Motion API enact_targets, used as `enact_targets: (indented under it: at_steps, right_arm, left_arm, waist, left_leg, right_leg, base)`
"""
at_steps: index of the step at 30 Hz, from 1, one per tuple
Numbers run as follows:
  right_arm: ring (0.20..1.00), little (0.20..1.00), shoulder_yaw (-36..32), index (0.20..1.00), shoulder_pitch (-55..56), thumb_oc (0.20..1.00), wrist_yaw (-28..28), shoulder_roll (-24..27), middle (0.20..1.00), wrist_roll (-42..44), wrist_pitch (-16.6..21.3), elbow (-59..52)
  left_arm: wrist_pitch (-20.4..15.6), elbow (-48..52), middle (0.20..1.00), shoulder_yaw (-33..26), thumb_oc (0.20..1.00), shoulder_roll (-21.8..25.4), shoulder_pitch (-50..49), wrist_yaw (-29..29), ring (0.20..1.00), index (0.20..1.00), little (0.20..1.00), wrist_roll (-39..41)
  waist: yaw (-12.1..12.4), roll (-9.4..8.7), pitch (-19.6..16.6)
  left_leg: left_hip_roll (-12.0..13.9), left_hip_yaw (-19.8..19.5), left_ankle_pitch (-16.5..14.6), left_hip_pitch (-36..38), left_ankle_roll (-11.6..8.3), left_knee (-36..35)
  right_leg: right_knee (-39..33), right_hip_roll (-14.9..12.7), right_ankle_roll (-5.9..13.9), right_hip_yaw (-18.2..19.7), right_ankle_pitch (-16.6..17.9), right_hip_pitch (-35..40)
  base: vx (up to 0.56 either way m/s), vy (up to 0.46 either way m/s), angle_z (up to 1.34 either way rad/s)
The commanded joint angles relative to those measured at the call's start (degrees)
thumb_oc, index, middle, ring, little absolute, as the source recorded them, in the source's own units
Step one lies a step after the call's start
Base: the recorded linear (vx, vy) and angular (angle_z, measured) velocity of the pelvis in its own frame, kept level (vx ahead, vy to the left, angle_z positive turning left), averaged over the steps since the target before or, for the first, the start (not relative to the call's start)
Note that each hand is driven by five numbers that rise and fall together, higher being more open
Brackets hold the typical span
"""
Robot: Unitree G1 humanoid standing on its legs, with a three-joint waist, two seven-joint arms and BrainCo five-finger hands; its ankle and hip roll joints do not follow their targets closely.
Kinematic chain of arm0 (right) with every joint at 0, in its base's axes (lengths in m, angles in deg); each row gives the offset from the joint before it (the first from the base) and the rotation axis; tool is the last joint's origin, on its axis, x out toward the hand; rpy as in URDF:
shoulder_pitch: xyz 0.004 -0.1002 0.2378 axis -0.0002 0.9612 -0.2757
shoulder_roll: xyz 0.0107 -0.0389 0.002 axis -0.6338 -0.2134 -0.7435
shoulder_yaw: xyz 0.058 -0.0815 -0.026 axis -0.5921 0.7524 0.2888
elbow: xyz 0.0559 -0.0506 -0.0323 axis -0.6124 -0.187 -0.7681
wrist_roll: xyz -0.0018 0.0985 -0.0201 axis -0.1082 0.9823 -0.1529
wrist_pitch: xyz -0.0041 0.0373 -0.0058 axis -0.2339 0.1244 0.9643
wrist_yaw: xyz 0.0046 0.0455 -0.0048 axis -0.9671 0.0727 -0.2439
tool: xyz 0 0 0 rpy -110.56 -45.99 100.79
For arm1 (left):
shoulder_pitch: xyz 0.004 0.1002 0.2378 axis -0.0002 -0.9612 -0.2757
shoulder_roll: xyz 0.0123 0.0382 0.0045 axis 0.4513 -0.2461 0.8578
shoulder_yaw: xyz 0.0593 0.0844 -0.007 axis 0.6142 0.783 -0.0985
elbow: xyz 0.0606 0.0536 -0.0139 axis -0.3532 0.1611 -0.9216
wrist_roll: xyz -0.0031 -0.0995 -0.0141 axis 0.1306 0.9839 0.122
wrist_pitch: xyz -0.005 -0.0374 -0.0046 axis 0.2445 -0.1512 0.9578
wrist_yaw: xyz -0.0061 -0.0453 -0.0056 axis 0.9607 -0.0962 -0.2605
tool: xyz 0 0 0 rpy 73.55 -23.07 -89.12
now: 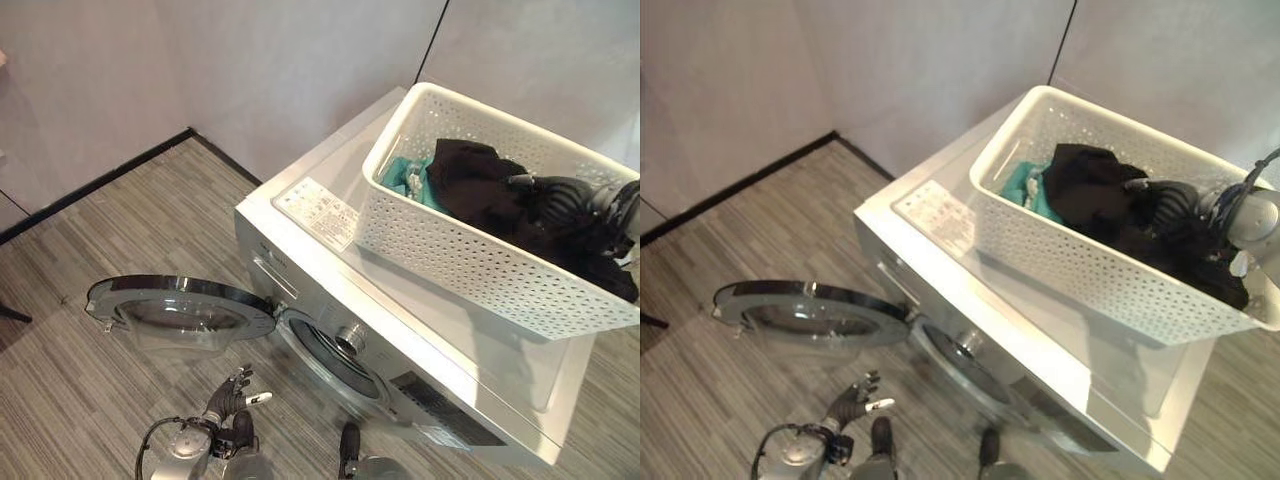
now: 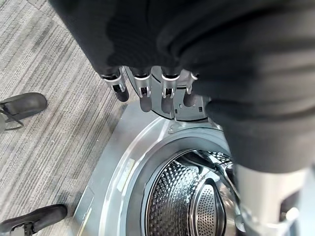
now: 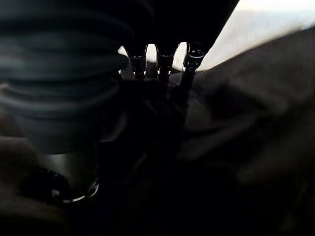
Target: Grab the laundry basket,head to the washer,open it,put in the laundry and shut it.
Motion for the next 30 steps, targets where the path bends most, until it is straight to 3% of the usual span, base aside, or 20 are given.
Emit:
enact_targets:
  at_steps: [1,8,13,14,23,30]
  right_arm:
    - [1.0,1.0,-0.5,1.0,-2.9,1.0,-0.1,-0.6,1.0,-2.7,-0.1,3.1]
    - [1.0,1.0,-3.7,1.0,11.4,1.0,4.4,-10.7,1.0,-10.1,-1.4,10.1]
    - [1.0,1.0,-5.5,1.0,16.4,1.0,6.1,-13.0,1.0,-11.1,-2.0,8.4]
    - [0.2,0.2,-6.6,0.2,18.3,0.2,6.2,-13.9,0.2,-10.6,-2.2,7.7]
    - [0.2,0.2,-12.8,0.2,18.6,0.2,1.5,-14.1,0.2,-7.7,-1.4,6.6]
    - [0.2,0.2,-22.3,0.2,16.9,0.2,-5.5,-11.5,0.2,-1.9,-0.2,5.3]
  left_arm:
    - [-2.2,3.2,1.0,1.6,1.0,4.3,3.2,0.1,1.0,1.0,1.0,2.6]
    - [-2.6,5.3,1.0,2.5,1.0,4.3,3.9,-0.1,1.0,1.0,1.0,3.6]
    - [-2.6,5.5,1.0,2.7,1.0,4.4,3.9,0.1,1.0,1.0,1.0,3.5]
    - [-2.5,5.3,1.0,2.8,1.0,4.2,3.9,0.0,1.0,1.0,1.0,3.6]
    - [-2.0,5.5,1.0,3.0,1.0,4.0,3.8,0.2,1.0,1.0,1.0,3.3]
    - [-1.8,4.9,1.0,2.6,1.0,3.9,3.7,0.2,1.0,1.0,1.0,3.2]
  waist:
    - [2.3,-3.31,0.1]
    - [3.2,-1.93,2.7]
    - [3.2,-1.55,3.1]
    - [3.1,-1.36,2.9]
    - [2.5,-1.45,1.6]
    - [1.8,-2.34,-0.2]
  left_leg:
    - [4.3,-0.5,-7.4,5.2,-3.25,0.4]
    - [4.6,-2.2,-6.2,1.8,-3.15,0.4]
    - [4.6,-2.5,-6.0,1.3,-3.11,0.4]
    - [4.7,-2.4,-6.2,1.4,-3.1,0.4]
    - [4.8,-1.5,-6.9,3.5,-3.06,0.4]
    - [4.7,-0.7,-8.0,5.4,-2.9,0.4]
  right_leg:
    - [0.0,-6.1,4.04,3.0,1.3,-6.1]
    - [0.0,-6.2,3.85,2.3,2.1,-8.6]
    - [0.0,-6.2,3.8,2.4,2.0,-9.0]
    - [0.0,-6.2,3.78,2.4,1.8,-8.9]
    - [0.0,-5.7,3.68,3.1,1.1,-7.5]
    - [0.0,-5.4,3.73,3.7,0.6,-6.3]
  base:
    - [-0.06,-0.039,0.01]
    - [-0.03,-0.027,0.14]
    - [-0.01,-0.011,0.05]
    - [0.0,0.0,0.0]
    - [0.0,0.0,0.0]
    - [0.0,0.0,0.0]
